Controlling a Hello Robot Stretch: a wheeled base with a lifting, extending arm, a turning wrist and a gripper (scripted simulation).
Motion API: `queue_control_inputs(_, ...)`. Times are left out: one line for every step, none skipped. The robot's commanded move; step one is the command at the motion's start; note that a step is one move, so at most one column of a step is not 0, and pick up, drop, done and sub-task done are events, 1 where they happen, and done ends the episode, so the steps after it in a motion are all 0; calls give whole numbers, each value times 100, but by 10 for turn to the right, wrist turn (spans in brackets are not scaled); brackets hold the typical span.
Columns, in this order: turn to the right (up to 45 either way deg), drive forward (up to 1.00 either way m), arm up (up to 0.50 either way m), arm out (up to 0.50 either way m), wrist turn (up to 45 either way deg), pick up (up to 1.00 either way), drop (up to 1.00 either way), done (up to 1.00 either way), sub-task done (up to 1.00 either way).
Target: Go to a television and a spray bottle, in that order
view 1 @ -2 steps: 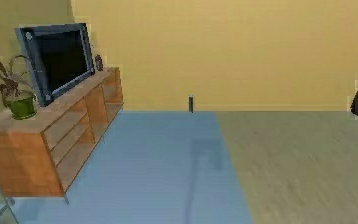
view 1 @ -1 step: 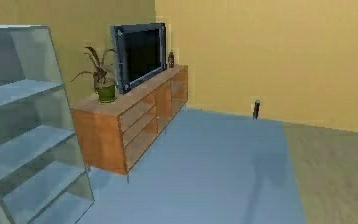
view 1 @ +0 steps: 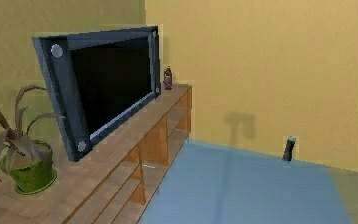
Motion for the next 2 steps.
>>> queue_control_inputs(0,20,0,0,0,0,0,0,0)
queue_control_inputs(-210,0,0,0,0,0,0,0,0)
